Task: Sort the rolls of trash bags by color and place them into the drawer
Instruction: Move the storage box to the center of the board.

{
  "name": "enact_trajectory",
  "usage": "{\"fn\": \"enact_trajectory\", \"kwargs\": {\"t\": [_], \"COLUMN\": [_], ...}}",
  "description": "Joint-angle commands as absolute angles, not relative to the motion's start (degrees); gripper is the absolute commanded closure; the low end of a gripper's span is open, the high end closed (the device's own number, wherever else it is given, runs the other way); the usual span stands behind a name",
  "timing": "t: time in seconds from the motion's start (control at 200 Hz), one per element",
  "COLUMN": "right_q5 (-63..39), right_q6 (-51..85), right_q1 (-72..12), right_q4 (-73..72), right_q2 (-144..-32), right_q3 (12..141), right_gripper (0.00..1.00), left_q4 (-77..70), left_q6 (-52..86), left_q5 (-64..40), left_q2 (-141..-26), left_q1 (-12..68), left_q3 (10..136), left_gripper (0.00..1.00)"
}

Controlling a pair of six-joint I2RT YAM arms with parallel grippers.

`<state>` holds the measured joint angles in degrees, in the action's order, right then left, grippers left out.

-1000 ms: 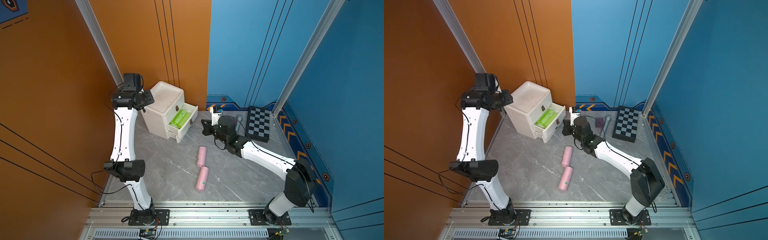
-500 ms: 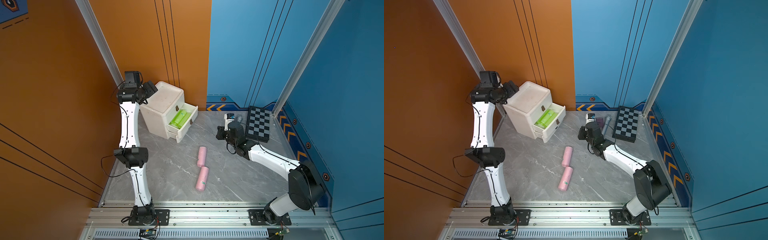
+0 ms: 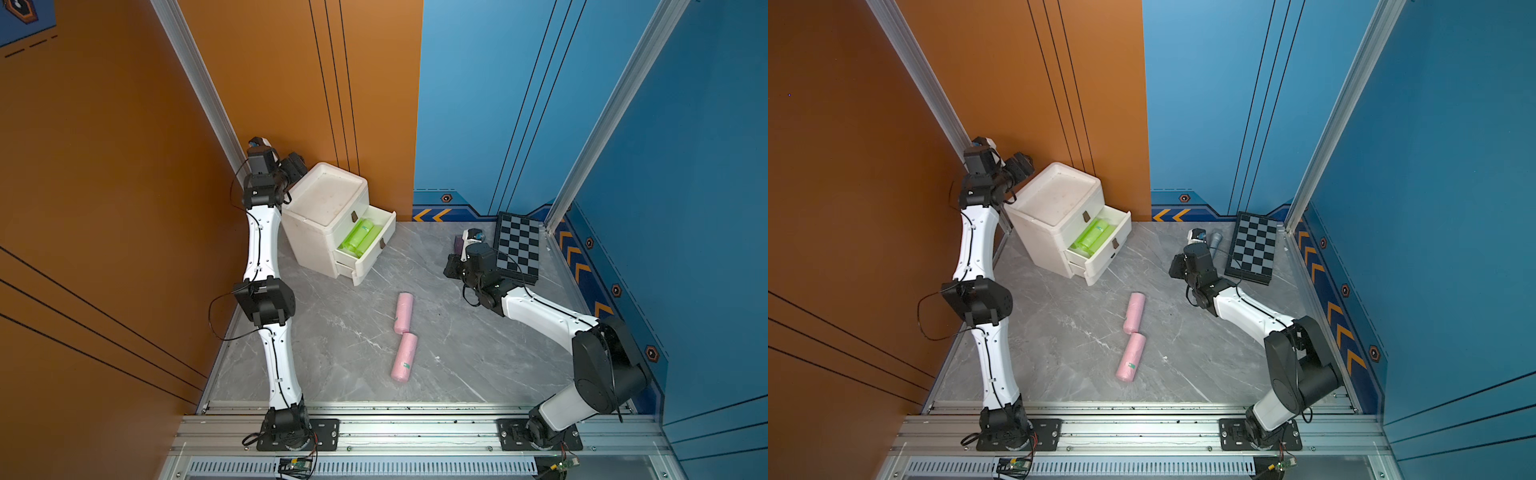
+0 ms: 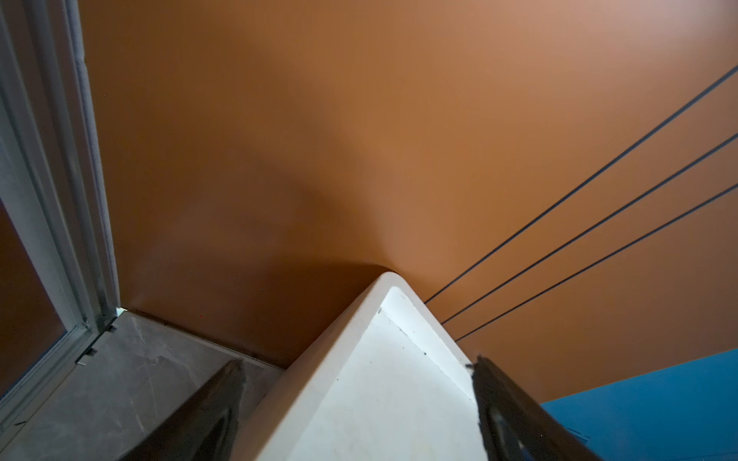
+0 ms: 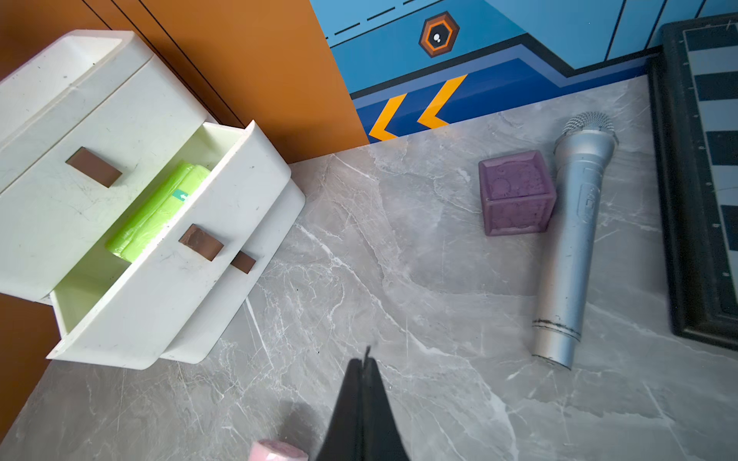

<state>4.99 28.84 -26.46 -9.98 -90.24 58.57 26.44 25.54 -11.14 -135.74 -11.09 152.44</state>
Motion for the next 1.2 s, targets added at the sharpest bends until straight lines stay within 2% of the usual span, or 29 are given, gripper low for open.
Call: {"fn": "enact_trajectory", "kwargs": {"t": [0.0, 0.17, 0.415, 0.45, 0.505, 0.626, 0.836, 1.076, 1.196], "right_q5": [6.1, 5.48, 2.85, 2.41, 2.16, 2.02, 1.65, 1.62, 1.64], "right_q6": [30.99, 35.06, 35.69, 35.45, 35.13, 34.72, 34.94, 35.59, 35.68], "right_q1": [-26.72, -27.41, -28.21, -28.22, -28.21, -28.05, -27.86, -27.99, -28.12], "right_q4": [-9.83, -11.59, -11.26, -10.8, -10.31, -10.19, -10.25, -10.15, -9.92], "right_q2": [-91.63, -95.73, -100.01, -100.26, -100.29, -99.58, -98.75, -98.63, -98.76], "right_q3": [58.71, 58.83, 62.94, 63.49, 63.94, 63.67, 62.3, 62.25, 62.46], "right_gripper": [1.0, 1.0, 1.0, 1.0, 1.0, 1.0, 1.0, 1.0, 1.0], "left_q4": [23.79, 32.57, 35.57, 36.39, 38.79, 42.18, 50.76, 52.2, 54.43], "left_q6": [16.0, 7.52, 5.46, 4.96, 3.61, 0.46, -8.15, -11.39, -12.73], "left_q5": [-18.04, -26.32, -39.58, -40.18, -39.13, -37.12, -26.77, -20.41, -17.87], "left_q2": [-133.93, -133.49, -129.94, -129.81, -129.64, -128.09, -128.85, -129.52, -130.89], "left_q1": [-13.3, -15.12, -17.3, -17.4, -17.49, -17.5, -16.07, -14.63, -13.91], "left_q3": [148.65, 152.62, 150.22, 150.09, 150.42, 147.83, 147.9, 147.87, 149.68], "left_gripper": [0.1, 0.1, 0.13, 0.18, 0.21, 0.2, 0.2, 0.18, 0.28]}}
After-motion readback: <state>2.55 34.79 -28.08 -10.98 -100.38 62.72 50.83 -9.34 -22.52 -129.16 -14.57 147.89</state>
